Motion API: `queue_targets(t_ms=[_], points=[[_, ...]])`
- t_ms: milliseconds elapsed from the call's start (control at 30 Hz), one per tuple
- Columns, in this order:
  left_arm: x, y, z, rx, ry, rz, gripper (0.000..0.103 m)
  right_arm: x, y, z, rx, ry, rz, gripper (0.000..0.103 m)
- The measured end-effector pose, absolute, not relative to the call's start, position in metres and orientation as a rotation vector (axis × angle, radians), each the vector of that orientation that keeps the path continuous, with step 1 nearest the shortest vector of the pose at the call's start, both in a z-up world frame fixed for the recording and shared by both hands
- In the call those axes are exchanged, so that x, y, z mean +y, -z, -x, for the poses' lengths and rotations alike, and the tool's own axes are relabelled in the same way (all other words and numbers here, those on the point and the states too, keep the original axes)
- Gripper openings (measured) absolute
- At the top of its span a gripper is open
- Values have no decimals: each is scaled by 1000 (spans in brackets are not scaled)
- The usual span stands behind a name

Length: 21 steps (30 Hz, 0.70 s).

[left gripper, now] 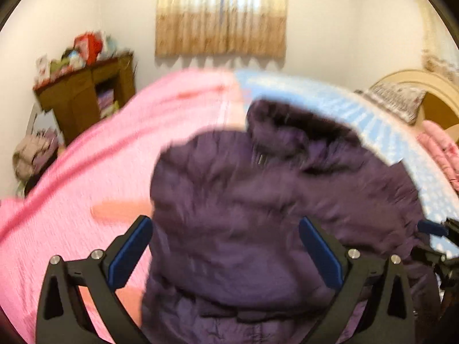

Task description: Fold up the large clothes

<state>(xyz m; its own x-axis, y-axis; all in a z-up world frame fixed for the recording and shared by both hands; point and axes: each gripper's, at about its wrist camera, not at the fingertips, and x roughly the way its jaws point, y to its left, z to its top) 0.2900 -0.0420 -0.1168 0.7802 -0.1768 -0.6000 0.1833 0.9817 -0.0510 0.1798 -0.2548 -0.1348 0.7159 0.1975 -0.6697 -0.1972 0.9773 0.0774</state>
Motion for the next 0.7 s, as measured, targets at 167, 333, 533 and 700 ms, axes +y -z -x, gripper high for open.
queue_targets(t_ms=[167,333,533,700], points=[[-51,84,-320,639,223,-48,103,-278,95,-206,707,-210,-15,66],[-63,78,-364,671,202,-96,103,-304,78,-252,703,-193,-66,66],[-75,79,-412,717,217,-85,103,-330,71,-317,710,-186,-178,66],[-94,90,-460,786,239,-75,103,-342,87,-377,752,-207,-307,66]])
